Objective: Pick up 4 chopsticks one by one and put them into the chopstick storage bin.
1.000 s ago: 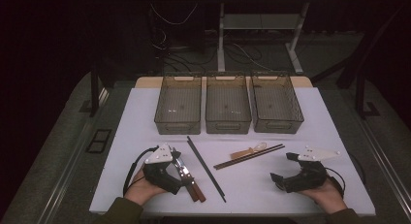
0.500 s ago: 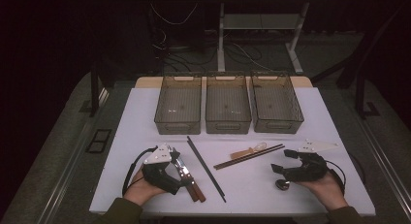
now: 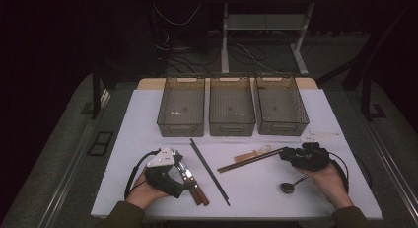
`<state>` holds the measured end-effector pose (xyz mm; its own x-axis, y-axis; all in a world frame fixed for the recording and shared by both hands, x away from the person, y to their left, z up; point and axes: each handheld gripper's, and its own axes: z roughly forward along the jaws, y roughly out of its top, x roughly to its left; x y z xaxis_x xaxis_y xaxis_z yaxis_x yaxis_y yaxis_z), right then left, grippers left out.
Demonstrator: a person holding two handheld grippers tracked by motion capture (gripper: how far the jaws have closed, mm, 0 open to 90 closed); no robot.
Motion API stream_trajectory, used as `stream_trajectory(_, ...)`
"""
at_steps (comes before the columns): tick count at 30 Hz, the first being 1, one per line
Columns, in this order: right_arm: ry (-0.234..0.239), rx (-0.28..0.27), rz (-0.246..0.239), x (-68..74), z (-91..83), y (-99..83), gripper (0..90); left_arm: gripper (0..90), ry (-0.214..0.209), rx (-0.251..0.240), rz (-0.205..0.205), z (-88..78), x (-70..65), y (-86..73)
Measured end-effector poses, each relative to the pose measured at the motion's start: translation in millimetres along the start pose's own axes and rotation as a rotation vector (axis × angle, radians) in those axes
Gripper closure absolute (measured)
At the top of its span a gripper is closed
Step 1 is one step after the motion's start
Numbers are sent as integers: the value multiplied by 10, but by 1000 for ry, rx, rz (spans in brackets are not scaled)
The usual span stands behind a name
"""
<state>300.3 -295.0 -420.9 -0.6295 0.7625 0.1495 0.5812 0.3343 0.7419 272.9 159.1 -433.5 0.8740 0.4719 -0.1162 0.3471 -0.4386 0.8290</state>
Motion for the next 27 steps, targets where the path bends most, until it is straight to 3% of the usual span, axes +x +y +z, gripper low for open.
stream_trajectory(9, -53, 40, 19, -210, 171, 106, 897, 0, -1, -1, -3, -5, -1, -2)
stream_trajectory(17, -109, 82, 31, -367, 293, 131, 898, 0, -2, -1, -2, -7, 0, -2)
stream_trajectory(27, -152, 114, 35, -467, 410, 121, 898, 0, -2, -5, -5, -13, -1, -4)
